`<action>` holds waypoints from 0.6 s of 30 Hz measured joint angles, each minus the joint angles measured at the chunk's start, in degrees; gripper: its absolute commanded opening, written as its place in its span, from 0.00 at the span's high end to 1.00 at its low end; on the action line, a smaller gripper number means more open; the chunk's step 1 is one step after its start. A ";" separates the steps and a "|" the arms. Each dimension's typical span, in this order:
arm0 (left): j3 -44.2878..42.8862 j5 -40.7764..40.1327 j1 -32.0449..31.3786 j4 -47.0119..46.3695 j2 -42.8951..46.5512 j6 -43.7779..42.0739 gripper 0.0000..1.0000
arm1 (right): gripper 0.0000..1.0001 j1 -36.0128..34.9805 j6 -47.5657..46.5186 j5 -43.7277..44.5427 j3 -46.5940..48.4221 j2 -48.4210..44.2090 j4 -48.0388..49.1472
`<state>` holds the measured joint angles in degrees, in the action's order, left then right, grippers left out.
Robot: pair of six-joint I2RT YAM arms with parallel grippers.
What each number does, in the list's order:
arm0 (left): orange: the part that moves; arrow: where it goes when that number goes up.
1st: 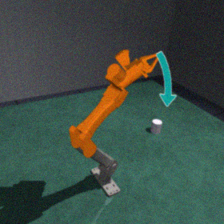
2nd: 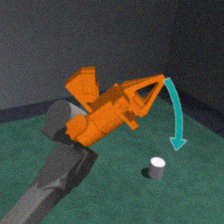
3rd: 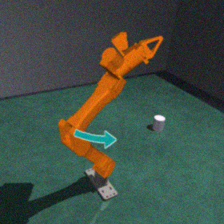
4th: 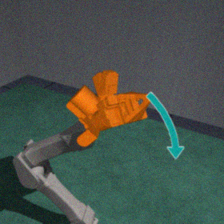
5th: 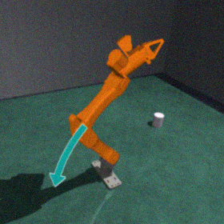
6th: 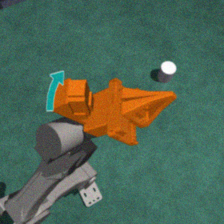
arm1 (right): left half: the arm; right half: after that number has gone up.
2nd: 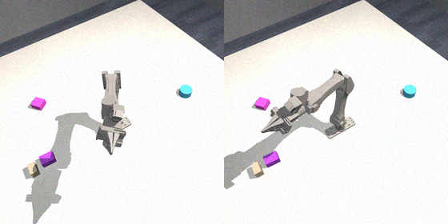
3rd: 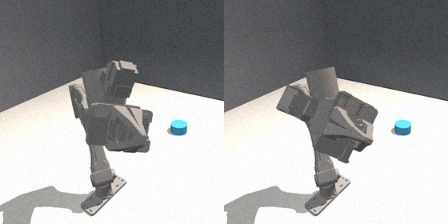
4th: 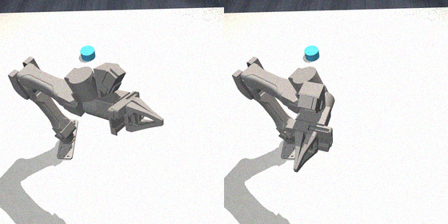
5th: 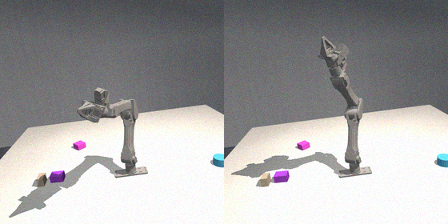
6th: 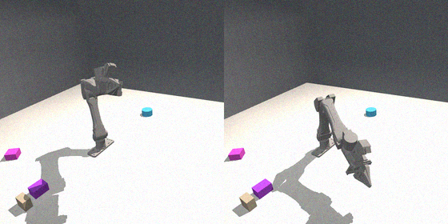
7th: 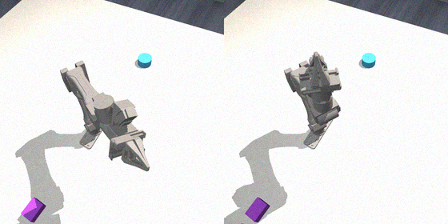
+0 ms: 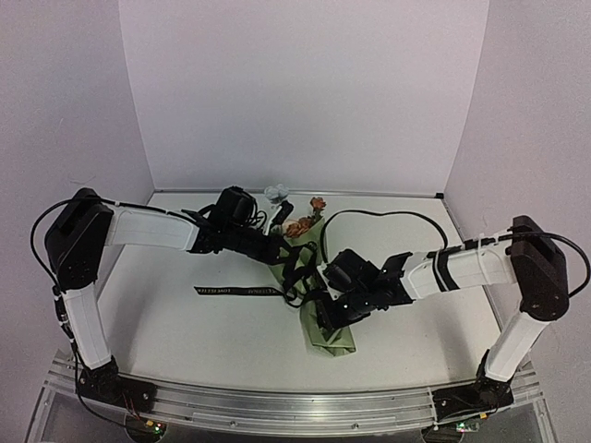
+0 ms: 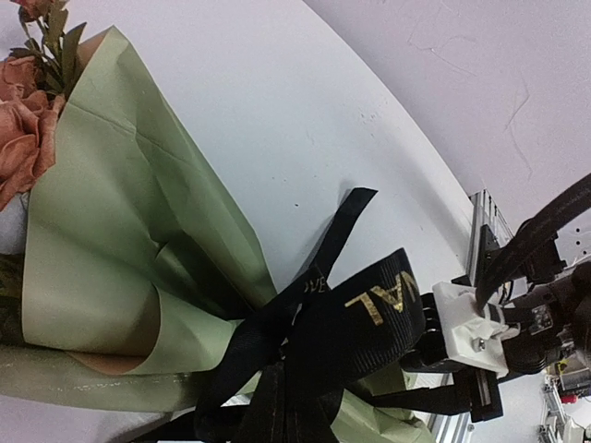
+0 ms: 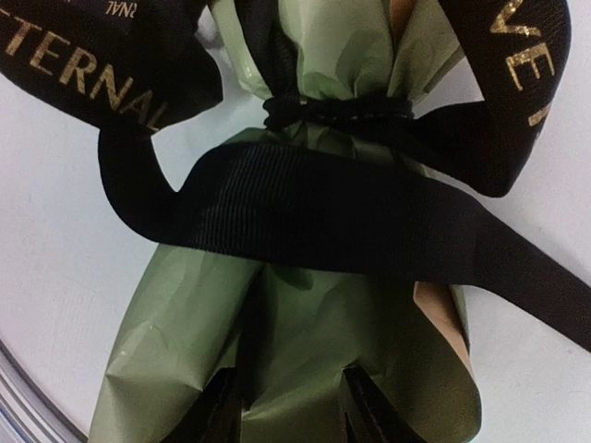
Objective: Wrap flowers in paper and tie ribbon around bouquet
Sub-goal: Adjust the folded bouquet at the center of the board.
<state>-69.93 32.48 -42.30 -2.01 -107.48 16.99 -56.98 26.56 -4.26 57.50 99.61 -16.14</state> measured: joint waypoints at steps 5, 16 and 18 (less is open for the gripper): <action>2.94 0.36 0.00 0.23 3.93 -0.01 1.00 | 0.58 -4.05 5.67 2.47 -0.55 -0.10 3.72; 4.39 2.51 0.14 2.36 6.58 -0.20 1.00 | 0.32 -5.30 -7.55 9.67 1.00 -6.89 0.46; 4.39 3.13 0.33 3.10 6.58 -0.22 1.00 | 0.33 -4.80 -11.63 10.51 1.87 -6.96 0.57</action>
<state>-65.54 35.62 -41.98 1.10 -100.90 16.78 -61.79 14.94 6.25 59.36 92.66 -15.56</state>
